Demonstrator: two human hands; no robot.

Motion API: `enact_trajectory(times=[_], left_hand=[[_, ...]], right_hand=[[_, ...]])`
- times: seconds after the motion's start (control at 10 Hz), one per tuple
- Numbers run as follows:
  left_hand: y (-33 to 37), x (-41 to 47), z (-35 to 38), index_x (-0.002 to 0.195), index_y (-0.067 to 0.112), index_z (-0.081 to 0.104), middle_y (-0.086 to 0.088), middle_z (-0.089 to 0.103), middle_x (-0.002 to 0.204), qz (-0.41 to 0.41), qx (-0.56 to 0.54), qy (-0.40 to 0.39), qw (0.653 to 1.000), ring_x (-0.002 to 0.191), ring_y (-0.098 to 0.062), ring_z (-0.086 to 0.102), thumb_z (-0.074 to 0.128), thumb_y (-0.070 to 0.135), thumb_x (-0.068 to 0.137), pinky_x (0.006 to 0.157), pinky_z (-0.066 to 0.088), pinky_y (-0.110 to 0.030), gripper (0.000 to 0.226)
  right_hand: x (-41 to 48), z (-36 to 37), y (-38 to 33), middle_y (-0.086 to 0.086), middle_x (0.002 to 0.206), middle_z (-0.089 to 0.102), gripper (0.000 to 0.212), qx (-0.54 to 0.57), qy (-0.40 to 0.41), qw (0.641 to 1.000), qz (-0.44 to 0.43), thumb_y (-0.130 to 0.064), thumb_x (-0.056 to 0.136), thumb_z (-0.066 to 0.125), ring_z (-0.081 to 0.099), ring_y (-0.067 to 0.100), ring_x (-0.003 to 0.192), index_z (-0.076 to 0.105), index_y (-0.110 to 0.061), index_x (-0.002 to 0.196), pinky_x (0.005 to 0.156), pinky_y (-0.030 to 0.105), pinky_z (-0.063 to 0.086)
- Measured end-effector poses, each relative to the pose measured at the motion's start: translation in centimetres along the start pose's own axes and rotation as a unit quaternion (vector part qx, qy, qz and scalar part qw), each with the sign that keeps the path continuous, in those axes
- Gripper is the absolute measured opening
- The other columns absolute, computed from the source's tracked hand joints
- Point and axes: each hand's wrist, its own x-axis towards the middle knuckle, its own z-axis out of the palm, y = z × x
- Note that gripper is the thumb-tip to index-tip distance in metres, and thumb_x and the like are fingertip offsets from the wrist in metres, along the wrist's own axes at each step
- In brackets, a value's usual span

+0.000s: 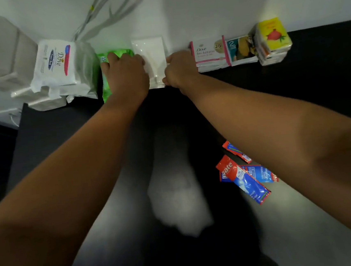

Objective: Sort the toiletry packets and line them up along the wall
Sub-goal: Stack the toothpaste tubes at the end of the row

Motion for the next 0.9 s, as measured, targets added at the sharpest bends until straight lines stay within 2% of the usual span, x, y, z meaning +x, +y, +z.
enact_trajectory(times=[0.1,0.3,0.4,0.5,0.6,0.7,0.8,0.9], left_hand=[[0.0,0.4,1.1,0.120,0.021,0.064,-0.014,0.057,0.122,0.023,0.040,-0.033,0.998,0.123,-0.042,0.039,0.059,0.029,0.090,0.102,0.029,-0.051,0.032],[1.0,0.1,1.8,0.108,0.012,0.068,-0.016,0.044,0.129,0.017,0.036,-0.032,0.999,0.121,-0.041,0.037,0.063,0.024,0.081,0.102,0.028,-0.051,0.031],[1.0,-0.1,1.8,0.110,0.009,0.067,-0.014,0.047,0.129,0.035,0.007,-0.017,0.999,0.121,-0.041,0.038,0.060,0.025,0.083,0.100,0.029,-0.051,0.032],[0.9,-0.4,1.6,0.117,0.011,0.065,-0.012,0.055,0.127,0.057,0.012,-0.038,0.998,0.123,-0.040,0.038,0.054,0.024,0.087,0.101,0.028,-0.051,0.034],[1.0,-1.1,0.7,0.121,0.014,0.063,-0.010,0.057,0.129,0.041,-0.013,-0.031,0.999,0.125,-0.039,0.038,0.052,0.026,0.090,0.101,0.029,-0.049,0.035],[1.9,-2.8,-0.9,0.128,0.021,0.061,-0.007,0.056,0.133,0.022,-0.100,-0.003,0.995,0.128,-0.038,0.039,0.053,0.033,0.093,0.102,0.029,-0.047,0.038],[3.8,-5.9,-2.4,0.123,0.026,0.062,-0.005,0.058,0.130,0.007,-0.178,0.012,0.984,0.124,-0.036,0.044,0.055,0.035,0.091,0.098,0.033,-0.044,0.034],[6.2,-10.4,-2.6,0.114,0.027,0.066,-0.004,0.061,0.122,-0.003,-0.217,0.030,0.976,0.117,-0.036,0.048,0.060,0.036,0.088,0.089,0.035,-0.041,0.029]], right_hand=[[-0.5,0.0,-1.2,0.016,0.126,0.060,0.032,-0.106,0.014,0.994,0.003,-0.006,0.093,0.053,0.059,0.029,0.116,0.056,0.000,0.124,0.082,0.023,0.044],[0.3,0.6,-1.6,0.015,0.127,0.061,0.036,-0.145,0.023,0.989,-0.018,-0.005,0.091,0.059,0.059,0.028,0.117,0.052,0.000,0.126,0.095,0.029,0.050],[0.4,0.4,-2.0,0.014,0.125,0.061,0.030,-0.179,0.011,0.983,-0.044,-0.002,0.091,0.056,0.060,0.026,0.115,0.054,0.000,0.121,0.090,0.026,0.048],[0.2,0.0,-2.1,0.014,0.123,0.061,0.026,-0.209,-0.009,0.974,-0.080,-0.004,0.091,0.053,0.060,0.026,0.113,0.057,0.001,0.117,0.081,0.024,0.043],[-0.1,-1.2,-2.2,0.015,0.127,0.059,0.031,-0.201,-0.003,0.973,-0.110,-0.007,0.092,0.050,0.058,0.027,0.116,0.057,0.002,0.121,0.081,0.024,0.041],[-1.1,-3.4,-1.7,0.017,0.118,0.064,0.030,-0.179,-0.005,0.976,-0.126,-0.007,0.092,0.048,0.062,0.028,0.108,0.064,0.002,0.115,0.088,0.027,0.048],[-3.8,-6.5,-0.4,0.016,0.110,0.069,0.025,-0.130,-0.021,0.977,-0.167,-0.003,0.092,0.050,0.068,0.027,0.096,0.072,0.001,0.104,0.090,0.040,0.054],[-6.9,-9.5,1.8,0.007,0.116,0.069,0.023,-0.124,-0.027,0.975,-0.185,-0.011,0.096,0.053,0.066,0.020,0.103,0.071,-0.012,0.110,0.097,0.034,0.050]])
